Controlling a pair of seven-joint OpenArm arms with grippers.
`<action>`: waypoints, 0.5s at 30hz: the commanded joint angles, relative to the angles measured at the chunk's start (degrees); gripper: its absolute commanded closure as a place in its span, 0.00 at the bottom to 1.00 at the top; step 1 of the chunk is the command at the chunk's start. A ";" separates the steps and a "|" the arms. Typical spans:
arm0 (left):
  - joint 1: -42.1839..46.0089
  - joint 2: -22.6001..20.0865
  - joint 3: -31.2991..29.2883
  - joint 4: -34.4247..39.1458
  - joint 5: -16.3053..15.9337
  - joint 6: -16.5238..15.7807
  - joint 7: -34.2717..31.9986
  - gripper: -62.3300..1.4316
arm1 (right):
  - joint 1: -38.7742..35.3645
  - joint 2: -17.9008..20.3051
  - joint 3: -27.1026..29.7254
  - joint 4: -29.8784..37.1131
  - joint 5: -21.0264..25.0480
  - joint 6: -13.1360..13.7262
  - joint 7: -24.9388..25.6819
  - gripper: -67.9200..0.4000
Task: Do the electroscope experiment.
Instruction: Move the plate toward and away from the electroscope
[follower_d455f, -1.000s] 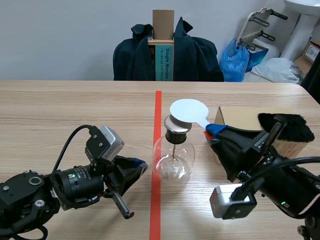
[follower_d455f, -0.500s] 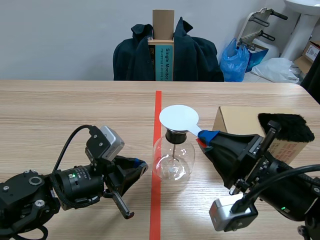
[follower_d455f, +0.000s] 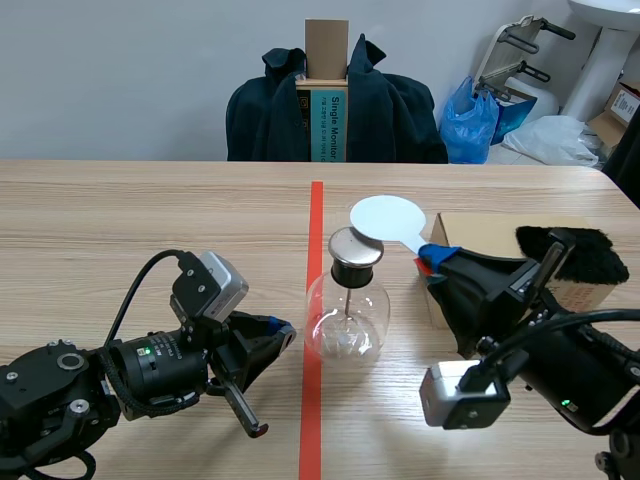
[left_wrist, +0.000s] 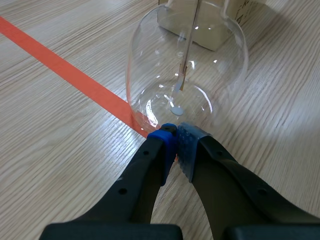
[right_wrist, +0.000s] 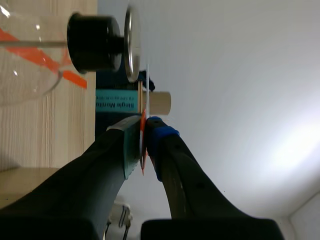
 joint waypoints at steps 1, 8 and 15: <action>-0.31 0.15 -0.26 1.01 -0.59 -0.09 -0.81 0.95 | 0.81 0.61 0.15 1.36 0.61 -0.83 -1.51 0.98; -0.31 0.15 -0.26 1.01 -0.59 -0.09 -0.81 0.95 | 0.81 0.61 0.15 1.36 0.61 -0.83 -9.38 0.98; -0.28 0.15 -0.33 1.01 -0.59 -0.09 -0.81 0.95 | 0.81 0.61 0.15 1.36 0.61 -0.83 -14.56 0.98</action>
